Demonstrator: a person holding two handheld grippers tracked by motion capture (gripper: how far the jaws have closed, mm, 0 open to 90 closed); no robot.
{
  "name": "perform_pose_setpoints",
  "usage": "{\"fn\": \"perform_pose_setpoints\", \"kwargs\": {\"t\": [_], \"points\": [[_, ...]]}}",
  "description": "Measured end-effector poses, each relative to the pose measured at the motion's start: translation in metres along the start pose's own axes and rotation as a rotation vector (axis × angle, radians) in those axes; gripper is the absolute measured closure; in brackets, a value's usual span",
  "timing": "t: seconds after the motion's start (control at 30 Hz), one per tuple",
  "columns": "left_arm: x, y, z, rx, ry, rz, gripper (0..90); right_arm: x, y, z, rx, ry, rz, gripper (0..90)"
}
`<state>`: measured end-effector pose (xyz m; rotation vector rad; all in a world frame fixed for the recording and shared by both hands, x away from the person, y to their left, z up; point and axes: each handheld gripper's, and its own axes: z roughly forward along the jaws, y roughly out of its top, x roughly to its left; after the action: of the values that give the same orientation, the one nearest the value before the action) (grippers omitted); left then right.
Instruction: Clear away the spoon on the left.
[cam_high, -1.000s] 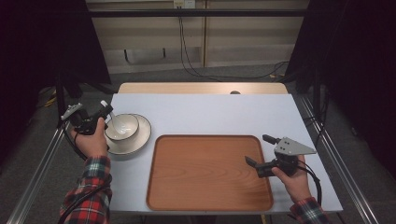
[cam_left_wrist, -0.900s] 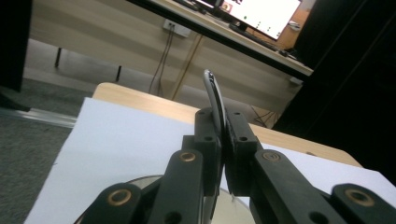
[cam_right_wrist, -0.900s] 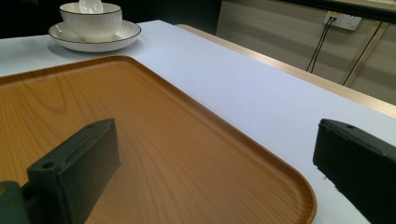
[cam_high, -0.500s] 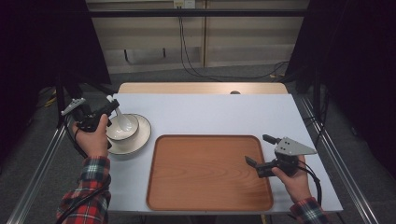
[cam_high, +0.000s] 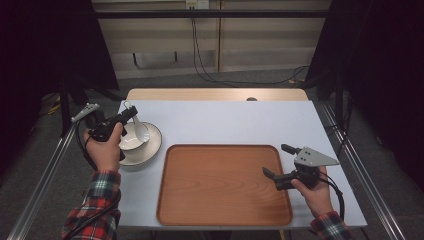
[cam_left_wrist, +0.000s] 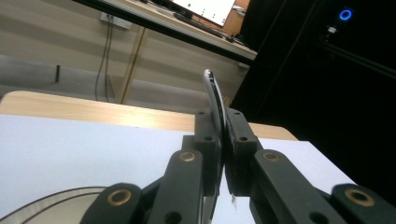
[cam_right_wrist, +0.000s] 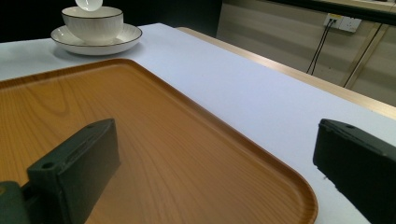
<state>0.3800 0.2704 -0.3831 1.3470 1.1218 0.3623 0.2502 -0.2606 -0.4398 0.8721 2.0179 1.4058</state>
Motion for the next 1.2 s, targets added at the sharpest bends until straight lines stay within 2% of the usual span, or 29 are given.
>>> {"fn": "perform_pose_setpoints", "kwargs": {"t": [0.07,0.1,0.13,0.17,0.2,0.23,0.3,0.33,0.37,0.4,0.43,0.47,0.5,0.53,0.57,0.6,0.67,0.77,0.87,0.9,0.97,1.07,1.1,1.2], "points": [[-0.002,-0.001,0.0,0.007,-0.011,0.012,85.2,0.0,0.0,0.0,-0.002,-0.003,0.002,0.0],[-0.004,-0.002,0.001,0.004,-0.032,0.001,85.2,0.0,0.0,0.0,-0.001,-0.006,0.004,0.0],[-0.005,-0.003,0.001,0.011,-0.036,0.01,85.2,0.0,0.0,-0.001,-0.002,-0.001,0.006,0.0],[-0.008,-0.004,0.002,0.001,-0.033,-0.001,85.2,0.0,0.0,-0.001,-0.005,-0.002,0.008,0.0],[-0.008,-0.005,0.002,0.016,-0.049,0.012,85.2,0.0,0.0,-0.001,-0.008,-0.006,0.009,0.0],[-0.01,-0.007,0.003,0.007,-0.047,-0.001,85.2,0.0,0.001,-0.001,-0.011,-0.009,0.01,0.0],[-0.011,-0.009,0.003,0.014,-0.055,0.004,85.2,-0.001,0.001,-0.002,-0.014,-0.013,0.019,0.0],[-0.011,-0.011,0.003,0.019,-0.06,0.013,85.2,-0.002,0.001,-0.002,-0.02,-0.002,0.021,0.0],[-0.013,-0.012,0.004,0.01,-0.072,-0.007,85.2,-0.002,0.001,-0.003,-0.023,0.001,0.028,0.0],[-0.014,-0.013,0.003,0.029,-0.083,0.003,85.2,-0.002,0.002,-0.003,-0.028,-0.01,0.033,0.0],[-0.016,-0.015,0.005,0.015,-0.077,-0.015,85.2,-0.003,0.002,-0.004,-0.032,-0.006,0.035,0.0],[-0.016,-0.015,0.005,0.015,-0.077,-0.015,85.2,-0.003,0.002,-0.005,-0.036,-0.013,0.042,0.0],[-0.018,-0.017,0.004,0.028,-0.098,0.001,85.2,-0.004,0.003,-0.005,-0.043,-0.004,0.043,0.0],[-0.02,-0.018,0.005,0.025,-0.107,-0.01,85.2,-0.004,0.003,-0.006,-0.048,-0.006,0.051,0.0],[-0.02,-0.018,0.005,0.025,-0.107,-0.01,85.1,-0.004,0.003,-0.007,-0.057,-0.015,0.057,0.0],[-0.022,-0.019,0.005,0.035,-0.127,-0.001,85.2,-0.004,0.003,-0.007,-0.059,-0.013,0.06,0.0],[-0.024,-0.02,0.006,0.032,-0.114,0.007,85.2,-0.005,0.004,-0.008,-0.063,-0.013,0.065,0.0],[-0.031,-0.023,0.008,0.045,-0.154,-0.001,85.2,-0.006,0.004,-0.009,-0.075,-0.023,0.072,0.0],[-0.033,-0.025,0.009,0.042,-0.157,-0.01,85.2,-0.006,0.004,-0.009,-0.076,-0.024,0.073,0.0],[-0.034,-0.027,0.01,0.065,-0.169,0.008,85.2,-0.006,0.004,-0.009,-0.077,-0.023,0.073,0.0],[-0.036,-0.03,0.011,0.066,-0.172,-0.007,85.2,-0.005,0.004,-0.009,-0.076,-0.022,0.073,0.0],[-0.038,-0.034,0.012,0.091,-0.2,0.001,85.2,-0.006,0.004,-0.009,-0.077,-0.023,0.072,0.0],[-0.04,-0.036,0.013,0.089,-0.205,-0.01,85.2,-0.006,0.004,-0.009,-0.079,-0.023,0.076,0.0],[-0.042,-0.041,0.014,0.113,-0.207,0.001,85.2,-0.006,0.004,-0.009,-0.081,-0.027,0.073,0.0]]}}
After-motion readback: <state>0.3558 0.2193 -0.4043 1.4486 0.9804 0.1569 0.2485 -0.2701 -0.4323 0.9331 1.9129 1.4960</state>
